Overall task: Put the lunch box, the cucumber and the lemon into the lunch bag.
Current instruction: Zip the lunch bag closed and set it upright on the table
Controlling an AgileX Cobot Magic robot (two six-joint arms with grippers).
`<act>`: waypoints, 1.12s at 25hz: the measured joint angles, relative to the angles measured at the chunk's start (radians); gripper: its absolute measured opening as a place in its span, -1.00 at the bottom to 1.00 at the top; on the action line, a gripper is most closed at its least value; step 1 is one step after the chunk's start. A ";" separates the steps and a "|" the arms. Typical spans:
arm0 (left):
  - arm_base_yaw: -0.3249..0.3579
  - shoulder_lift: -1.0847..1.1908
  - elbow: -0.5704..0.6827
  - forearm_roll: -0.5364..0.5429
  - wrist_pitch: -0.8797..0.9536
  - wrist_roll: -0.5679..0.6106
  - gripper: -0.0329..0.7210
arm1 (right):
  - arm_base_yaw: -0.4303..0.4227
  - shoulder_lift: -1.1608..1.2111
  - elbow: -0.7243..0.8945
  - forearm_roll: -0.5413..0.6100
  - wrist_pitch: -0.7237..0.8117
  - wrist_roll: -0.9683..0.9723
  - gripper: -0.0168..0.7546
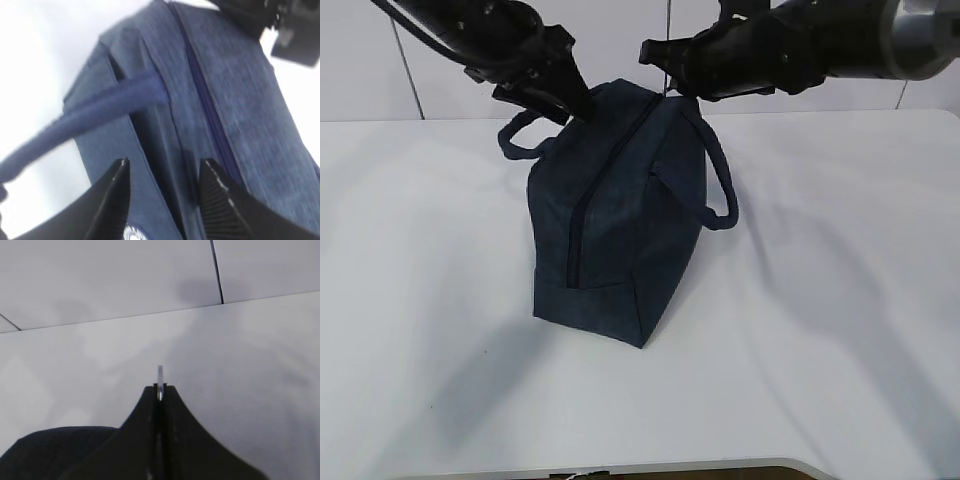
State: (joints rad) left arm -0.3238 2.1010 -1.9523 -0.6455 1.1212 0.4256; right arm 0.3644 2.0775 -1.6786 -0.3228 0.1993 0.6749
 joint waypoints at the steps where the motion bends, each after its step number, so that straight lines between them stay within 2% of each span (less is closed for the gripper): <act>1: 0.000 0.000 -0.002 0.000 -0.012 0.000 -0.05 | 0.000 0.000 0.000 0.002 0.000 0.000 -0.94; 5: 0.000 0.000 -0.002 -0.004 -0.058 0.000 -0.05 | 0.000 0.000 0.000 0.002 0.002 0.000 -0.94; 12: 0.000 0.053 -0.004 -0.149 -0.105 0.014 -0.05 | 0.000 0.000 0.000 0.004 0.002 0.000 -0.94; 17: 0.000 0.104 -0.004 -0.181 -0.134 0.020 -0.06 | 0.000 0.000 0.000 0.009 0.002 0.000 -0.94; 19: 0.000 0.112 -0.004 -0.186 -0.137 0.021 -0.25 | 0.000 0.000 0.000 0.010 0.002 0.000 -0.94; 22: 0.000 0.112 -0.006 -0.194 -0.131 0.059 -0.77 | 0.000 0.000 0.000 0.011 0.004 0.000 -0.94; 23: 0.000 0.112 -0.006 -0.196 -0.121 0.073 -0.86 | 0.000 0.000 0.000 0.013 0.004 0.000 -0.94; 28: 0.000 0.112 -0.009 -0.198 -0.046 0.095 -0.94 | 0.000 0.000 0.000 0.035 0.006 0.000 -0.94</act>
State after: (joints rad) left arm -0.3238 2.2128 -1.9616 -0.8436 1.0751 0.5208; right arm 0.3644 2.0775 -1.6786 -0.2874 0.2051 0.6749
